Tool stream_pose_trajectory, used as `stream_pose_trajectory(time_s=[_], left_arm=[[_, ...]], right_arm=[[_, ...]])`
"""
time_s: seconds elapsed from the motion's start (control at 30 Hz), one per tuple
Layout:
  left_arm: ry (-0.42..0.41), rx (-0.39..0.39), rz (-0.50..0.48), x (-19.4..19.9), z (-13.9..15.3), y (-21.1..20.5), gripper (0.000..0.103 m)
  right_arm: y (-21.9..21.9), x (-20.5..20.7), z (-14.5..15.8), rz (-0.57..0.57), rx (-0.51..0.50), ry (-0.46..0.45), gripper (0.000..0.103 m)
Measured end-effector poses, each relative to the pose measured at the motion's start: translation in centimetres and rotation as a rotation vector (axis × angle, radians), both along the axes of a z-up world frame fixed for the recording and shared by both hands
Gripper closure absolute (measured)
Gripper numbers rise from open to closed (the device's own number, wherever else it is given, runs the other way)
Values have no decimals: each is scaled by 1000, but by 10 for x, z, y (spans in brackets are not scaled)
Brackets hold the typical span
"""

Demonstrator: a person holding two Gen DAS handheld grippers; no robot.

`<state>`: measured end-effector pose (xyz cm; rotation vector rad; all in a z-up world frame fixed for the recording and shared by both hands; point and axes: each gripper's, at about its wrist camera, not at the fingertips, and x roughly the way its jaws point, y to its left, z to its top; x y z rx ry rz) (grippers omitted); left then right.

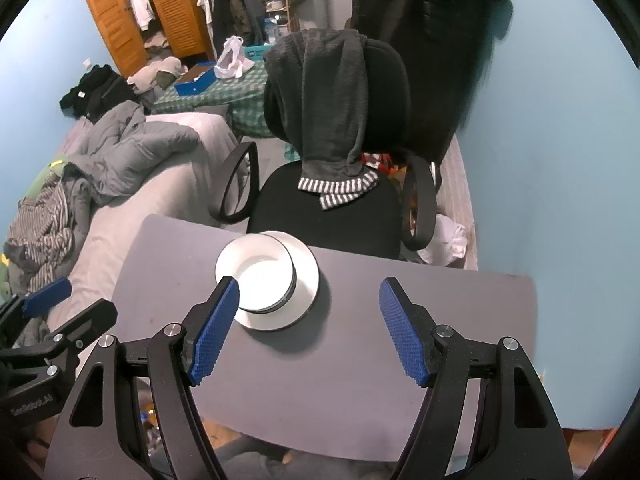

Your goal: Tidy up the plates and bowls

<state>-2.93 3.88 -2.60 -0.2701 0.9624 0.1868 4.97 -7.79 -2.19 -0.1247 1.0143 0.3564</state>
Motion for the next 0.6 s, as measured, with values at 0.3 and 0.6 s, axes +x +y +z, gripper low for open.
stream_pose_trajectory(time_s=[0.3,0.6], left_arm=[[11,-16,22,-1,-4,4,17],[7,-15,35,-4,-4,5,17]], right_arm=[[2,0,0,-2,-1,2,31],[0,-5,-4,-7,-2,8,31]])
